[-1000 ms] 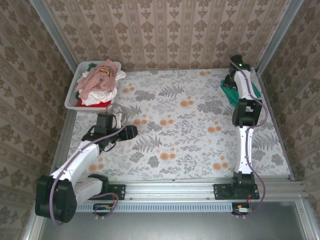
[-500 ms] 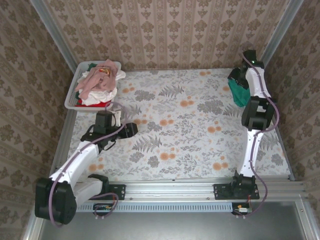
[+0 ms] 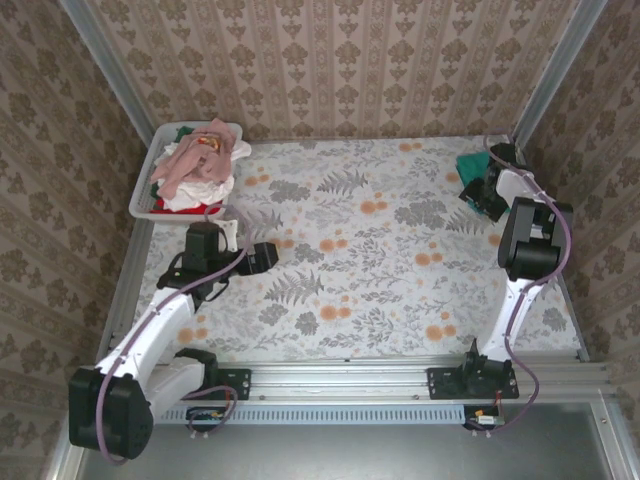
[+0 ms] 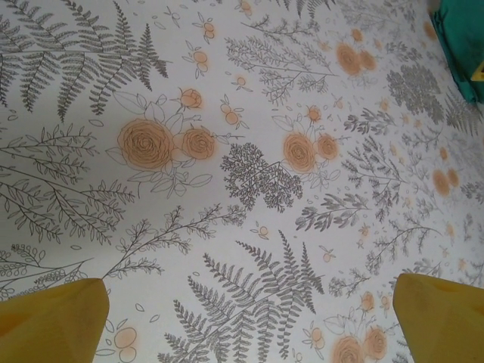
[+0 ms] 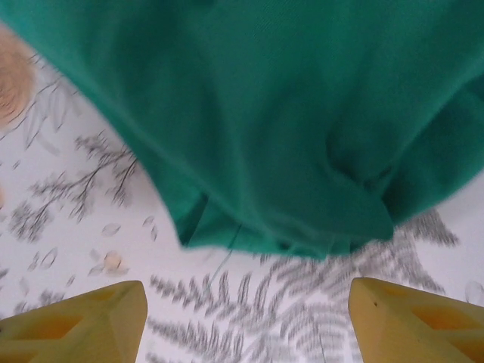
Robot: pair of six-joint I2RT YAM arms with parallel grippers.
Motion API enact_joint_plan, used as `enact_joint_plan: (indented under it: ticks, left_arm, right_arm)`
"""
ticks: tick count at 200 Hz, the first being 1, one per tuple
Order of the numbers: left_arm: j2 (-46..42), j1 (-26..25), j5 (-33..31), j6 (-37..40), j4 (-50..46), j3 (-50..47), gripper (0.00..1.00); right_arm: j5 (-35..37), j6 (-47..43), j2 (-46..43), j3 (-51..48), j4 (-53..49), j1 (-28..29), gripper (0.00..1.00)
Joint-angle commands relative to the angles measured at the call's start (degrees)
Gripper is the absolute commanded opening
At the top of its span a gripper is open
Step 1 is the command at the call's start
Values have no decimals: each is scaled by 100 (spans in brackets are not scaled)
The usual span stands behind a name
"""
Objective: Fold and stack the t-shirts
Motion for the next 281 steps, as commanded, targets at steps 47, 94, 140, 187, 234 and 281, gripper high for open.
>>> enact_joint_plan:
  ticks: [47,94,140,187,234,281]
  left_arm:
    - [-176,551,-92,234,-229,100,100]
    - [-365,770,-217,181,-313,135,100]
    - [-328,872,-1220,151,-440,407,100]
    - [-751,944,-3456,184,6,319,100]
    - [-971,975,-4521,2349,2789,-1217,100]
    - [1094,2125,-2338,2257,4558,-1533,100]
  right_arm:
    - [-803,188,1038,1209,496,13,72]
    - [-1333,178,1361,2170,119,366,72]
    - [-768,4,-537,255,378,547,78]
    - [-625,-423,-2836,-2942,1409,695,100]
    - [128,-1206,-5308,-5716,3995,722,100]
    - [-147,-1334,-4151,-6133,6059,645,100]
